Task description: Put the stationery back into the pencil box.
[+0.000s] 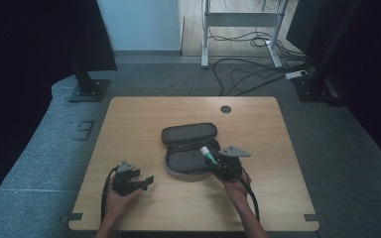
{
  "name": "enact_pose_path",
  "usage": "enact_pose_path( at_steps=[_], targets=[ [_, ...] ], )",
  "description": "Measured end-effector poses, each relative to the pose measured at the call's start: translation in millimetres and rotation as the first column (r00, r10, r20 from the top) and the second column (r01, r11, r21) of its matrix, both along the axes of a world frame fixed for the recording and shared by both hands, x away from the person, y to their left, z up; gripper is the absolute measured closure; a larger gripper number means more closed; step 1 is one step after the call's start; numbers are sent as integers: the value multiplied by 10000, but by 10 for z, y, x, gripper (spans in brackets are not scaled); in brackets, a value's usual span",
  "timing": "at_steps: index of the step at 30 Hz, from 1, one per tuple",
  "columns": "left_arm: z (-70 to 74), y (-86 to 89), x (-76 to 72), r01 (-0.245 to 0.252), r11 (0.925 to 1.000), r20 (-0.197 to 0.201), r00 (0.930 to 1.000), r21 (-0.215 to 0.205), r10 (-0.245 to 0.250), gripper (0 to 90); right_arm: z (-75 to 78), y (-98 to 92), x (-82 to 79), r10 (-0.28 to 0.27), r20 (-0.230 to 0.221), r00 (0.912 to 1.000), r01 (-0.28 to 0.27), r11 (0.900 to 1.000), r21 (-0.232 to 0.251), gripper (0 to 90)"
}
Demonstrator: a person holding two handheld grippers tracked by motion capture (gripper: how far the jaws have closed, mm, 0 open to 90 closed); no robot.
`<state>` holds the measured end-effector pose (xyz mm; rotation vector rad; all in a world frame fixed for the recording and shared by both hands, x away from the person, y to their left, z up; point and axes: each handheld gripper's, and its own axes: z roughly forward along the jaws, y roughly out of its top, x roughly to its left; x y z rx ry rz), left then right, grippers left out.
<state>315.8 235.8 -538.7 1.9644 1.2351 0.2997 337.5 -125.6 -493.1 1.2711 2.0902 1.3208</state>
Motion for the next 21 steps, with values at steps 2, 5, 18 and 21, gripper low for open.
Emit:
enact_pose_path(
  at_steps=[2, 5, 18, 21],
  targets=[
    [5, 0, -3, -6, 10000, 20, 10000, -25, 6, 295, 8, 15, 21, -23, 7, 10000, 23, 10000, 31, 648],
    [16, -5, -8, 32, 10000, 49, 10000, -33, -32, 295, 27, 39, 52, 4, 28, 10000, -4, 10000, -3, 648],
    [15, -4, -9, 3, 10000, 34, 10000, -63, -3, 294, 30, 150, 195, -17, -6, 10000, 17, 9999, -137, 648],
    [16, -6, -10, 11, 10000, 42, 10000, -65, -10, 294, 40, 166, 218, -3, -13, 10000, 3, 9999, -168, 648]
  ],
)
